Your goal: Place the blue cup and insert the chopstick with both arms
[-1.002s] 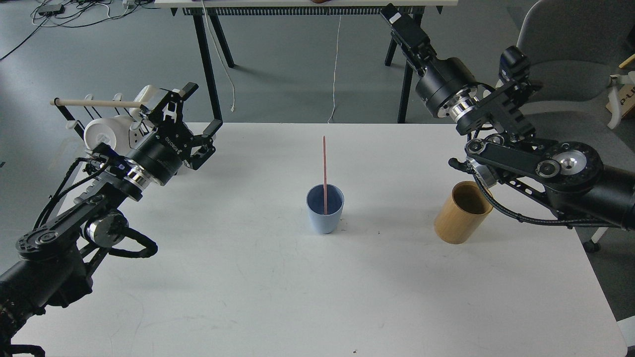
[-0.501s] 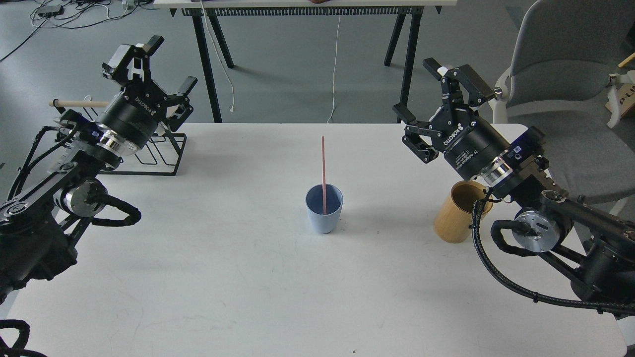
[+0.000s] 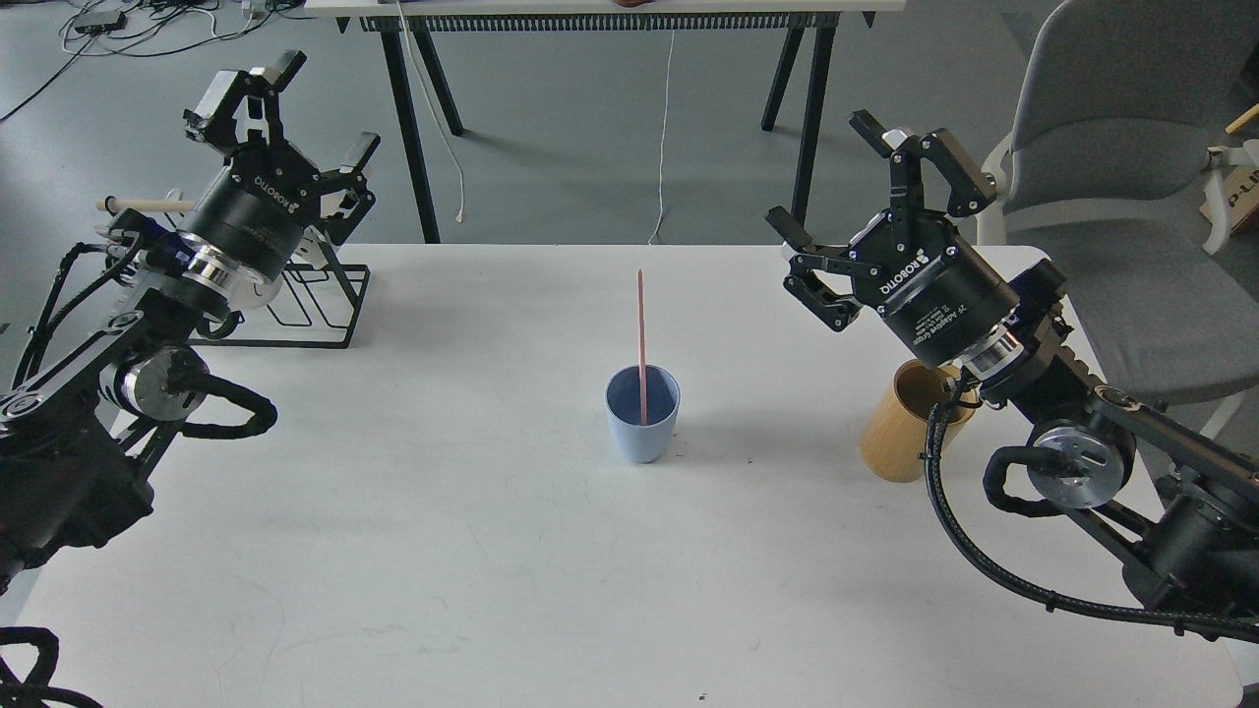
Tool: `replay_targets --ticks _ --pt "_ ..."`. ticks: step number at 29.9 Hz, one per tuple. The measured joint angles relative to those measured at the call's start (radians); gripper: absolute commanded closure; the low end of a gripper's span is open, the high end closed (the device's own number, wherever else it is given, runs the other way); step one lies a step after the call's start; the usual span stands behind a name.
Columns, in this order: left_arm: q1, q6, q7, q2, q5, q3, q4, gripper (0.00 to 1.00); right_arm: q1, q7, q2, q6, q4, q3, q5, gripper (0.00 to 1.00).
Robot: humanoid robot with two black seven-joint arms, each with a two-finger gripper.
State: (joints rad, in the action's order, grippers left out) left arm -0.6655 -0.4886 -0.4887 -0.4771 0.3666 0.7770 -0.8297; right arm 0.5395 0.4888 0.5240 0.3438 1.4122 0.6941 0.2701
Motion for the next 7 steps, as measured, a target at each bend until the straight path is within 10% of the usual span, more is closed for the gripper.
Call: replay_targets --ticks 7 --pt "0.001 0.000 0.000 0.008 0.000 -0.001 0.000 0.03 -0.020 0.000 -0.018 -0.009 -0.006 0.078 -0.001 0.01"
